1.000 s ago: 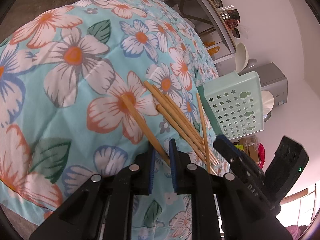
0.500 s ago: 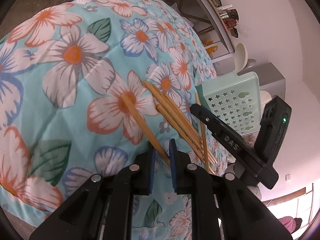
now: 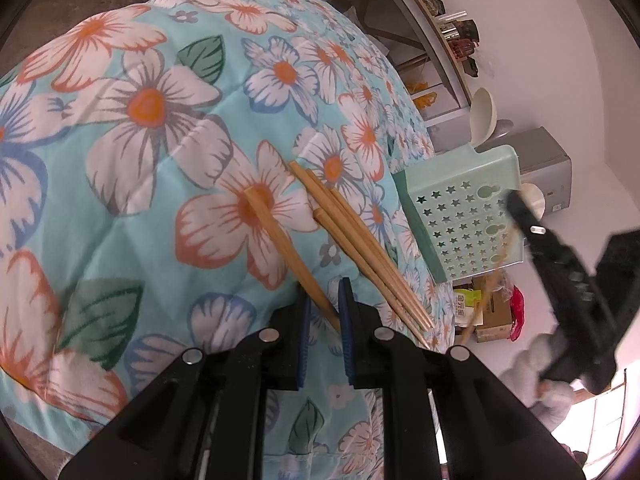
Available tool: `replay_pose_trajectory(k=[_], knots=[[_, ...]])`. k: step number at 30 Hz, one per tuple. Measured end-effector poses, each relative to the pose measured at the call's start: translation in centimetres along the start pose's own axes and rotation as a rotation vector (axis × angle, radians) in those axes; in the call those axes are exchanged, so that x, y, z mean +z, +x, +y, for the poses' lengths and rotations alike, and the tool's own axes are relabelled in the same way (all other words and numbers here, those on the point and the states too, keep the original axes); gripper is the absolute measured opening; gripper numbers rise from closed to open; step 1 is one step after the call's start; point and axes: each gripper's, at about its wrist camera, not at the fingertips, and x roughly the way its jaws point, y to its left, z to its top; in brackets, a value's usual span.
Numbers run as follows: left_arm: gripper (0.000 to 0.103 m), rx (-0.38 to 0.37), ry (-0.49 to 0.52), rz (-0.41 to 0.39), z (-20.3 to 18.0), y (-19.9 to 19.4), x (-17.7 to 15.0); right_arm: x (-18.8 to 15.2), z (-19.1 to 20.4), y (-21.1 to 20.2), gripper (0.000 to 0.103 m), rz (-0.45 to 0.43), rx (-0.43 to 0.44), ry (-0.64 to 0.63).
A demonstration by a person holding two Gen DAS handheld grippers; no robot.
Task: Organize utensils
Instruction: 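Lift the chopsticks upright with both grippers toward the holder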
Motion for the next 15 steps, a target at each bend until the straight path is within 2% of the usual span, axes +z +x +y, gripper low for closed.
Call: replay_pose_trajectory(k=[5, 15], knots=[[0.013, 0.009, -0.019, 0.006, -0.2, 0.1, 0.1, 0.3, -1.8, -3.4, 0.004, -0.109, -0.025, 0.071], [0.013, 0.036, -0.013, -0.003, -1.0, 0.3, 0.5, -2.0, -3.8, -6.2, 0.004, -0.167, -0.036, 0.181]])
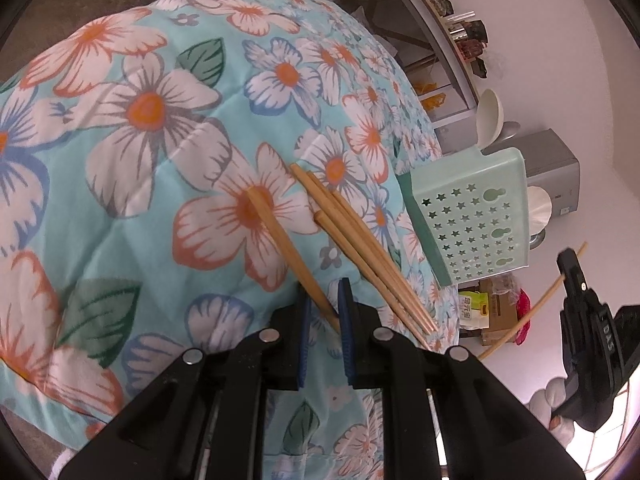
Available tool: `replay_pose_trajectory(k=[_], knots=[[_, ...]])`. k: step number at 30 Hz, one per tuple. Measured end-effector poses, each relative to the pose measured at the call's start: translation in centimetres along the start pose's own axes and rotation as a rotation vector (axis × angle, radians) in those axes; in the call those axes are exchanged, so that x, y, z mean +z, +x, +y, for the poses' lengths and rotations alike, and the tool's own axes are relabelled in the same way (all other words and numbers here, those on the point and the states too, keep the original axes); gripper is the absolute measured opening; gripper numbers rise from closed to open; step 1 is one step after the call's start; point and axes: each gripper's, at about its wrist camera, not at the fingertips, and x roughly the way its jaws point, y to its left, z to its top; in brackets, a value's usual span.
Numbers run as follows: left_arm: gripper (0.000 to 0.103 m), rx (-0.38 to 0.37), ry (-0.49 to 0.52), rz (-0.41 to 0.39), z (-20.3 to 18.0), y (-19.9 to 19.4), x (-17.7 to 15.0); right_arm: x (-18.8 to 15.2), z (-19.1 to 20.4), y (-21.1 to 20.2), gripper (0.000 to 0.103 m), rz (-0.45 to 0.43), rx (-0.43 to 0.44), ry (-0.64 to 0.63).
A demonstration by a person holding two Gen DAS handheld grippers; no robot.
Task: Organize utensils
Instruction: 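Lift the chopsticks upright with both grippers toward the holder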
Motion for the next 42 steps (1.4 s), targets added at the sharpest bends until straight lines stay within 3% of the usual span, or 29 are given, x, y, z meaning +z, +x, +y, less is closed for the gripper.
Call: replay_pose_trajectory(k=[5, 12, 28, 42], knots=[[0.012, 0.021, 0.022, -0.034, -0.9, -0.3, 0.0, -0.1, -0.3, -1.5, 0.004, -0.023, 0.003, 0.013], [0.01, 0.037, 0.129, -0.116, -3.8, -2.4, -0.5, -0.7, -1.8, -4.1, 0.004, -0.068, 0.035, 0.069], [0.009, 0.074, 0.467, -0.258, -10.9, -5.9, -2.9, -0.9, -4.5, -7.2, 0.004, -0.143, 0.085, 0.155], [0.005, 0.037, 0.68, -0.36, -16.2, -9.9, -3.8, 0.2, -5.4, -10.2, 0.004, -0.231, 0.067, 0.171]])
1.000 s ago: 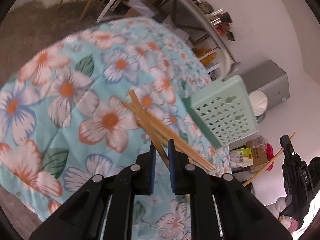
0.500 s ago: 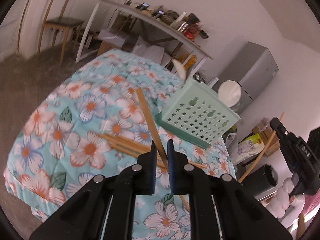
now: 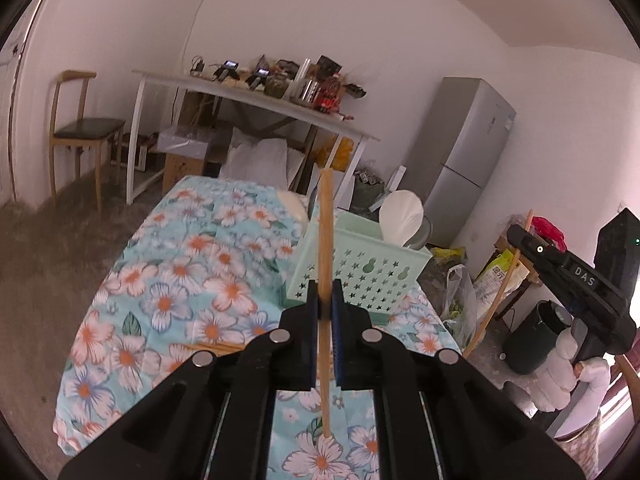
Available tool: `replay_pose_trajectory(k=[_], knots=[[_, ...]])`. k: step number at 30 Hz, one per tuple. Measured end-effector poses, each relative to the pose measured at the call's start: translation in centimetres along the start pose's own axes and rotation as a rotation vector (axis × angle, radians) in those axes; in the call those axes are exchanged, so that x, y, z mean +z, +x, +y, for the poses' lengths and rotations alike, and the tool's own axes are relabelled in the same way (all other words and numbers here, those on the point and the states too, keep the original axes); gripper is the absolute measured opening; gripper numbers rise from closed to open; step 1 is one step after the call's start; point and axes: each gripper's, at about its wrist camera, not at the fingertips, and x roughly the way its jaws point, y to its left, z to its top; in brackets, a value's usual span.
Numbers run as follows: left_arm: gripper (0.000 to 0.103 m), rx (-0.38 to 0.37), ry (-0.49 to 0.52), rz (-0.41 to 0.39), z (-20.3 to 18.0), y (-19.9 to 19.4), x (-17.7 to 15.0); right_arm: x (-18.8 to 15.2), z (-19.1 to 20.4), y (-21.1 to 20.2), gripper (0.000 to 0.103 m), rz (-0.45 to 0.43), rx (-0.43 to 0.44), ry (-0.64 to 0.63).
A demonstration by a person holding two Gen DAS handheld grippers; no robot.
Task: Organize utensils
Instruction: 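Lift the chopsticks upright with both grippers toward the holder, then carry the upright chopsticks above the holder with both grippers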
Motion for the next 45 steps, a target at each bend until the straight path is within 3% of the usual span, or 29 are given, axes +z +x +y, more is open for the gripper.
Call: replay_pose_trajectory(k=[45], knots=[[0.005, 0.019, -0.017, -0.005, -1.2, 1.7, 0.8, -0.2, 0.1, 0.7, 0.004, 0.022, 0.054, 0.035]])
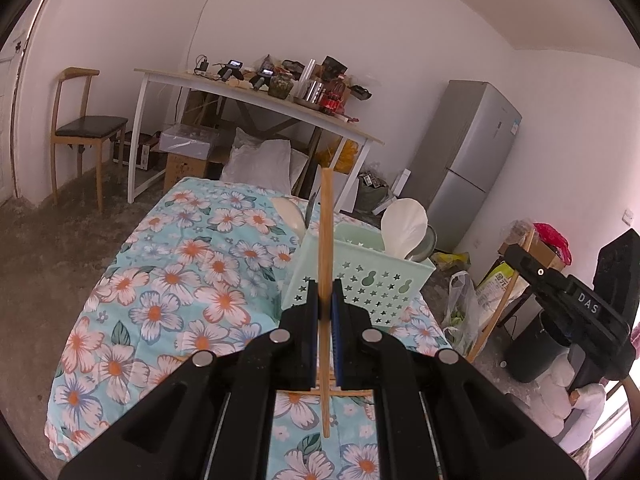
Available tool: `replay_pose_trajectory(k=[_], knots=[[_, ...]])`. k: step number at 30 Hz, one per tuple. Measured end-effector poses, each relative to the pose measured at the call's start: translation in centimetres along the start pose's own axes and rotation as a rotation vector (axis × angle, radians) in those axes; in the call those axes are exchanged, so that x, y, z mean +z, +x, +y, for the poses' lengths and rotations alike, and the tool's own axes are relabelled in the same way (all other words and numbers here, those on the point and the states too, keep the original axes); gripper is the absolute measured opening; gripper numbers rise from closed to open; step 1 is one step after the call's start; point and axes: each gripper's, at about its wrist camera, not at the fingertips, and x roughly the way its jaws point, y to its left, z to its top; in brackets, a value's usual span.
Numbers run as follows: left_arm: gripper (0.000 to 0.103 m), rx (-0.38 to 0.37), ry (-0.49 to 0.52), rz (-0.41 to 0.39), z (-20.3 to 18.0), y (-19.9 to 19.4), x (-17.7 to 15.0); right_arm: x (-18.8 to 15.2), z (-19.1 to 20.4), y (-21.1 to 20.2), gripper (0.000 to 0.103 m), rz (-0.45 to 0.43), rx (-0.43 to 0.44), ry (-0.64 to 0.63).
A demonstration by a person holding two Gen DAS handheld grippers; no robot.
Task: Organize utensils
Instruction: 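Carry the upright chopsticks above the holder with both grippers, then lower the chopstick into the holder and open the left gripper while the right gripper holds its chopstick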
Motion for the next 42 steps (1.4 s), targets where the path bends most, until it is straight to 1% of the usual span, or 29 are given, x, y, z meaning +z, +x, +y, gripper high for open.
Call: replay_pose_trajectory(k=[3, 5, 12, 18, 25, 29, 30, 35, 42], knots=[[0.005, 0.007, 0.006, -0.013, 0.2, 0.1, -0.2, -0.1, -0.1, 0.2, 0.004, 0.013, -0.005, -0.003], [0.005, 0.001, -0.012, 0.002, 0.4, 0.4, -0.2, 0.1, -0.2, 0.4, 0.004, 0.02, -0.001, 0.006], [0.005, 0.002, 0.006, -0.02, 0.0, -0.1, 0.1, 0.4, -0.1, -0.3, 0.004, 0.003, 0.001, -0.001], [0.005, -0.017, 0.004, -0.025, -0.1, -0.2, 0.7, 0.7, -0.1, -0.6, 0.004, -0.011, 0.003, -0.007], [0.005, -0.048, 0.023, -0.08, -0.9, -1.3, 2.8, 1.5, -0.1, -1.0, 0.004, -0.043, 0.007, -0.015], [0.005, -0.07, 0.015, -0.108, -1.1, -1.8, 4.2, 1.8, -0.1, -1.5, 0.004, -0.07, 0.013, -0.012], [0.005, -0.068, 0.014, -0.125, -1.0, -2.0, 4.4, 1.8, -0.1, -1.4, 0.004, -0.069, 0.01, -0.013], [0.005, -0.096, -0.011, -0.157, -0.9, -2.4, 6.0, 2.1, -0.1, -1.5, 0.004, -0.072, 0.001, -0.022], [0.005, -0.132, 0.022, -0.257, -1.9, -3.3, 9.6, 2.4, -0.7, -1.7, 0.004, -0.088, -0.004, -0.018]])
